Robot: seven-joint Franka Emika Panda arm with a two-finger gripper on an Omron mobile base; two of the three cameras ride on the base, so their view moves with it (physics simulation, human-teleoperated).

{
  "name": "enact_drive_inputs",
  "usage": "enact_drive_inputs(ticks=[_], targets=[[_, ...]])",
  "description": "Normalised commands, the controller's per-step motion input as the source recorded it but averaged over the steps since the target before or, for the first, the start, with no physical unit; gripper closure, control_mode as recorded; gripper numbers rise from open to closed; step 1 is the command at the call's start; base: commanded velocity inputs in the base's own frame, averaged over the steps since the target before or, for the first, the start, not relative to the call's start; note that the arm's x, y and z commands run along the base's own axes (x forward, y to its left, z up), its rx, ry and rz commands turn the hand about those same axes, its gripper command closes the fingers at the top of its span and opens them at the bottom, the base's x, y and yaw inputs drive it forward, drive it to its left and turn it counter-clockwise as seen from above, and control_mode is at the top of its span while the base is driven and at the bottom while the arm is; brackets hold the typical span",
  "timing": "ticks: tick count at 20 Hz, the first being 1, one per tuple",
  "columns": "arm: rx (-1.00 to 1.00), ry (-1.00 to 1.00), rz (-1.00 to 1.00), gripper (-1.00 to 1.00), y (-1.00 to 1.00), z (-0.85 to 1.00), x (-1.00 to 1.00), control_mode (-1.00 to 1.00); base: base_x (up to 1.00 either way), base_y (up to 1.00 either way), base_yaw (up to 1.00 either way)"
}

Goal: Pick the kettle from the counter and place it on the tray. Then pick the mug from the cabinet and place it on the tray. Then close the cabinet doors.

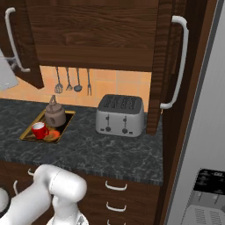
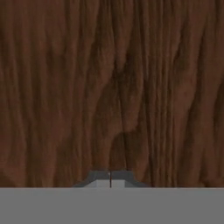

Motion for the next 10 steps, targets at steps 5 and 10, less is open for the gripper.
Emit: enact_drive_inputs(ticks=[5, 10], targets=[[0.02, 0.14, 0.27, 1.0, -0.49, -0.08, 0.89, -1.0, 0.0, 0.0, 0.0], [0.0, 0.02, 0.22, 1.0, -0.17, -0.04, 0.66, -1.0, 0.0, 0.0, 0.0]])
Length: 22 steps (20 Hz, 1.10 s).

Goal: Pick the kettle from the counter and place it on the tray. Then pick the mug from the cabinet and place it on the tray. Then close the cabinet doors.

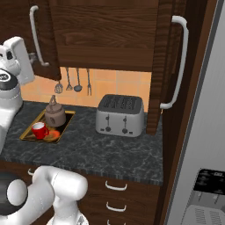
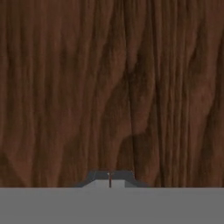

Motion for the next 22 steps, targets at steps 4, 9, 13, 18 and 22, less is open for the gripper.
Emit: enact_drive_inputs(ticks=[4, 9, 13, 18, 22], targets=[[0.0, 0.05, 0.22, 1.0, -0.2, 0.0, 0.69, -1.0, 0.0, 0.0, 0.0], [0.05, 0.17, 0.21, 1.0, 0.0, 0.0, 0.8, -1.0, 0.0, 0.0, 0.0], [0.06, 0.25, 0.15, 1.0, 0.0, 0.0, 0.91, -1.0, 0.0, 0.0, 0.0], [0.03, 0.11, 0.12, 1.0, -0.01, -0.12, 0.84, -1.0, 0.0, 0.0, 0.0], [0.0, 0.0, 0.04, 1.0, 0.0, -0.38, 0.76, -1.0, 0.0, 0.0, 0.0]])
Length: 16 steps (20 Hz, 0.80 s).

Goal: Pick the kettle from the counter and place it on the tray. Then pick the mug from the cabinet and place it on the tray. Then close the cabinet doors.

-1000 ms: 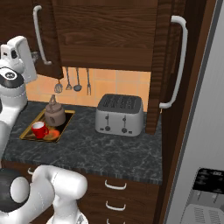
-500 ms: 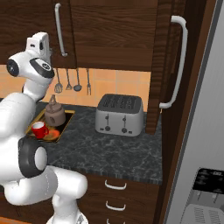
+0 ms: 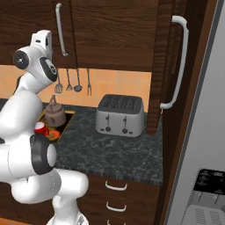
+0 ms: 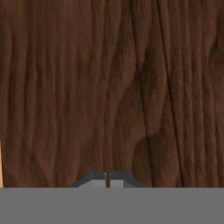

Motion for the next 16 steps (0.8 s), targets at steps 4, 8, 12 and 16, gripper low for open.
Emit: enact_drive_inputs(ticks=[4, 8, 12, 16], targets=[[0.0, 0.0, 0.06, 1.0, 0.0, -0.02, -0.08, -1.0, 0.0, 0.0, 0.0], [0.0, 0.0, 0.05, 1.0, 0.0, 0.0, -0.5, -1.0, 0.0, 0.0, 0.0], [-0.01, 0.11, 0.0, 1.0, 0.0, 0.19, -0.85, -1.0, 0.0, 0.0, 0.0], [-0.01, 0.32, 0.0, 1.0, -0.01, 0.36, -1.0, -1.0, 0.0, 0.0, 0.0]])
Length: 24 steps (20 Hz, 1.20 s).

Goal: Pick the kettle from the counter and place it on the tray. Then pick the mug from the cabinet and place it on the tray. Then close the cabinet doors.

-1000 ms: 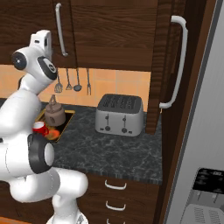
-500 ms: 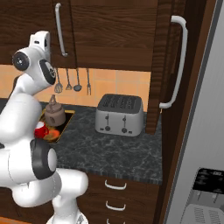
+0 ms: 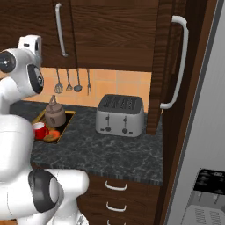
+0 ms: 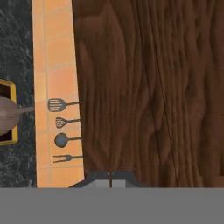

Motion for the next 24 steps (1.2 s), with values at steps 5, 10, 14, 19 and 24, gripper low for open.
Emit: enact_drive_inputs(ticks=[5, 10, 14, 19, 24], targets=[[0.0, 0.33, 0.0, 1.0, -0.16, 0.19, -0.81, -1.0, 0.0, 0.0, 0.0], [0.0, 0.0, 0.0, 1.0, -0.13, -0.1, -0.3, -1.0, 0.0, 0.0, 0.0], [0.05, 0.0, 0.0, 1.0, -0.82, -0.02, -0.96, -1.0, 0.0, 0.0, 0.0], [0.09, -0.07, 0.0, 1.0, -1.0, 0.0, -1.0, -1.0, 0.0, 0.0, 0.0], [0.08, -0.11, 0.0, 1.0, -1.0, 0.0, -1.0, -1.0, 0.0, 0.0, 0.0]])
